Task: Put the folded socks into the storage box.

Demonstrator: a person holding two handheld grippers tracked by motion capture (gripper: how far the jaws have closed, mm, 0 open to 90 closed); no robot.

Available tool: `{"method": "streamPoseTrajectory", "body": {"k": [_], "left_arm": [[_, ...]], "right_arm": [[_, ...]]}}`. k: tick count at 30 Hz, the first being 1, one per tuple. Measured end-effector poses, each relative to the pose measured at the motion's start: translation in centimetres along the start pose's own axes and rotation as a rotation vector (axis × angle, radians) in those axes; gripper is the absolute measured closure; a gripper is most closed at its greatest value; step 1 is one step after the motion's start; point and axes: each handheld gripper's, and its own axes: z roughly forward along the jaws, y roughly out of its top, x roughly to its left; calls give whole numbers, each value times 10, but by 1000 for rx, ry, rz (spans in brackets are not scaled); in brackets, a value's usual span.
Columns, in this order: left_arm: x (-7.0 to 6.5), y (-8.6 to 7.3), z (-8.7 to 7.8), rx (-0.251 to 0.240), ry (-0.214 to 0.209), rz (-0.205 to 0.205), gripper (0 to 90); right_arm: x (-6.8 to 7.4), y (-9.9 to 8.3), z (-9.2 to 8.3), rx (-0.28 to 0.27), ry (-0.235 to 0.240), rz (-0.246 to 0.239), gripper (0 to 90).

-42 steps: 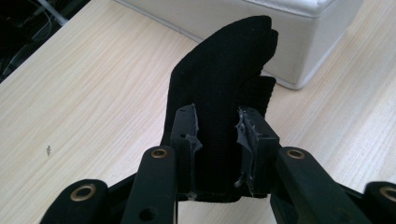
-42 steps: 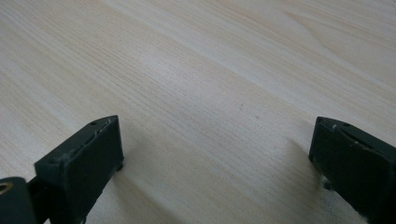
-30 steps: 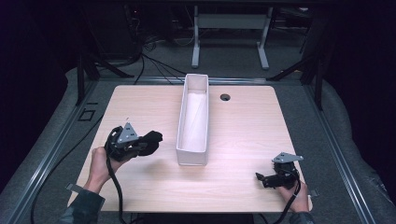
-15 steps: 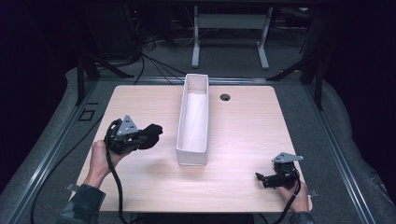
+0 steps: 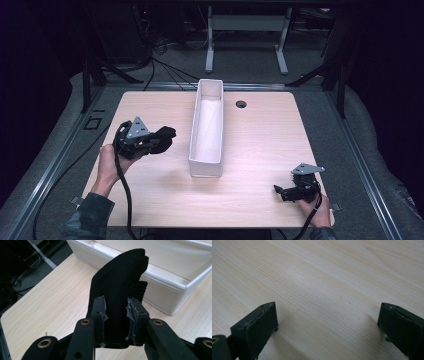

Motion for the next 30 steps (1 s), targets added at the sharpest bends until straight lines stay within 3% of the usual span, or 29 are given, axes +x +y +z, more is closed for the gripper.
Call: {"method": "streamPoseTrajectory", "body": {"k": [30], "left_arm": [[-7, 32, 6, -40, -11, 23, 701]], "right_arm": [[0, 0, 0, 0, -1, 1, 22]]}}
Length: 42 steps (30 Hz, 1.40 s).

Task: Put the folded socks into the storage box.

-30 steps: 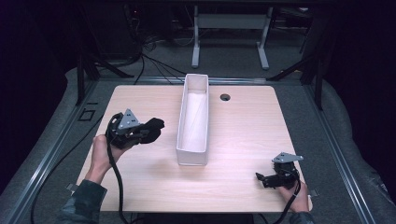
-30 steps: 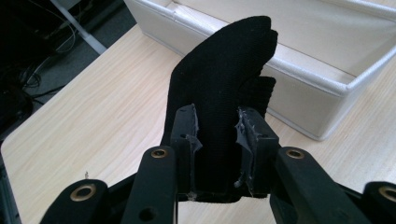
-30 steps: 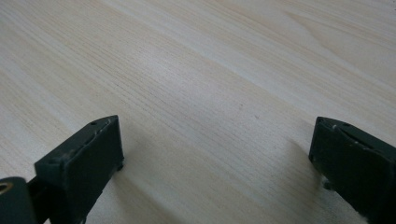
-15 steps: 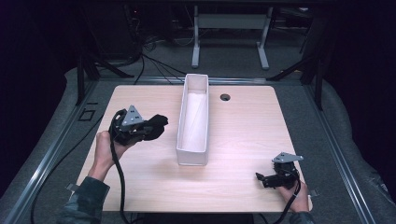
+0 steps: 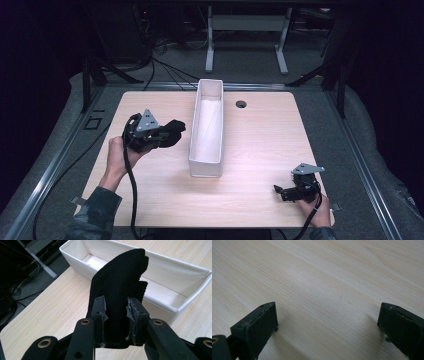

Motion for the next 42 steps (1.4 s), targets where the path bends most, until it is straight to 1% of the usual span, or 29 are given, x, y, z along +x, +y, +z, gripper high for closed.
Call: {"method": "streamPoseTrajectory", "body": {"k": [2, 16, 17, 18, 19, 20, 26, 27, 30, 31, 32, 33, 35, 40, 42], "left_arm": [[-1, 2, 1, 2, -2, 6, 701], [-7, 17, 7, -17, -16, 8, 699], [-7, 18, 7, -14, -17, 18, 699], [-8, 19, 8, -20, -19, 7, 699], [-8, 21, 8, -18, -23, 14, 699], [-9, 22, 9, -19, -25, 12, 699], [-14, 28, 14, -20, -34, 19, 700], [-15, 28, 14, -18, -36, 27, 700], [-17, 30, 17, -19, -43, 25, 700], [-17, 31, 17, -17, -43, 33, 700], [-18, 32, 18, -21, -45, 28, 700], [-19, 33, 19, -18, -50, 34, 700], [-21, 35, 21, -23, -54, 31, 700], [-26, 40, 27, -26, -69, 37, 700], [-29, 41, 29, -24, -74, 48, 700]], "right_arm": [[0, 0, 0, 0, 0, 0, 22], [0, 0, 0, 0, 1, -1, 22], [0, 0, 0, 0, 1, -1, 22], [0, 0, 0, 0, 1, -1, 22], [0, 0, 0, 0, 0, 0, 22], [0, 0, 0, 0, 1, -1, 22], [0, 0, 0, 0, 0, 0, 22], [0, 0, 0, 0, 0, 1, 22], [0, 0, 0, 0, -1, 1, 22], [0, 0, 0, 0, -1, 0, 22], [0, 0, 0, 0, -1, 0, 22], [0, 0, 0, 0, 0, 0, 22], [0, 0, 0, 0, 0, 0, 22], [0, 0, 0, 0, -1, 0, 22], [0, 0, 0, 0, -1, 0, 22]]}}
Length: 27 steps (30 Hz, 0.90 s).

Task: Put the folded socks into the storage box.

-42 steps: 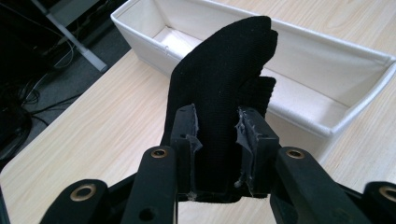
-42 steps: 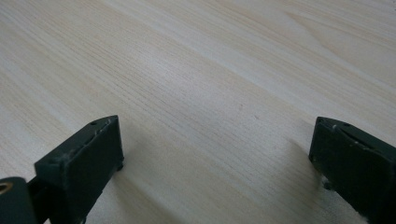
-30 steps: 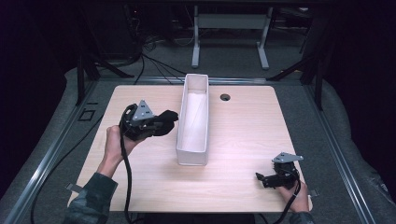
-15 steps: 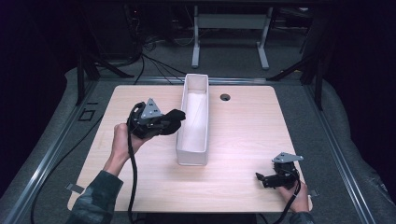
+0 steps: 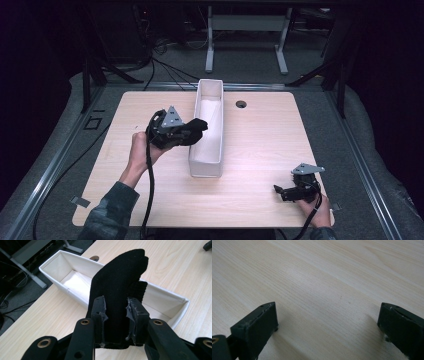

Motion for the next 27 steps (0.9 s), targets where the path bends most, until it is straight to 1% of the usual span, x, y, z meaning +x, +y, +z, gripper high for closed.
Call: {"method": "streamPoseTrajectory", "body": {"k": [1, 3, 4, 5, 8, 9, 19, 20, 22, 27], "left_arm": [[-1, 1, 1, -5, -4, -5, 700], [-3, 2, 4, -4, -13, -1, 700], [-5, 3, 5, -8, -16, -9, 700], [-5, 4, 6, -6, -19, -2, 700], [-9, 6, 10, -17, -27, -8, 700], [-10, 7, 11, -15, -28, -3, 700], [-20, 6, 29, 3, -76, -7, 699], [-21, 6, 31, 8, -83, -6, 699], [-22, 6, 34, 13, -101, -19, 698], [-25, 4, 43, 41, -112, -22, 697]], "right_arm": [[0, 0, 0, 0, 0, 0, 22], [0, 0, 0, 0, 0, 0, 22], [0, 0, 0, 0, 0, 0, 22], [0, 0, 0, 0, 0, 0, 22], [0, 0, 0, 0, 0, 0, 22], [0, 0, 0, 0, 0, 0, 22], [0, 0, 0, 0, 0, 0, 22], [0, 0, 0, 0, 0, 0, 22], [0, 0, 0, 0, 0, 0, 22], [0, 0, 0, 0, 0, 0, 22]]}}
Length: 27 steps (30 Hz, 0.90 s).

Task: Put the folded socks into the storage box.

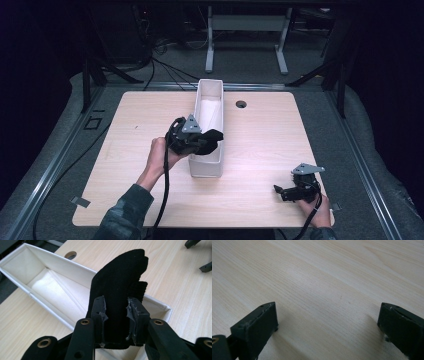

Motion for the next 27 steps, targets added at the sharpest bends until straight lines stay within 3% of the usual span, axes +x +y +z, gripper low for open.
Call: {"method": "streamPoseTrajectory", "body": {"k": [11, 19, 24, 27], "left_arm": [[-6, -6, 18, 56, -40, -20, 663], [-6, -11, 21, 84, -64, -46, 548], [-5, -13, 14, 79, -54, -54, 483], [-2, -16, 9, 73, -49, -79, 386]], "right_arm": [[0, 0, 0, 0, 0, 0, 22], [0, 0, 0, 0, 0, 0, 22], [0, 0, 0, 0, 0, 1, 22], [0, 0, 0, 0, 0, 1, 22]]}}
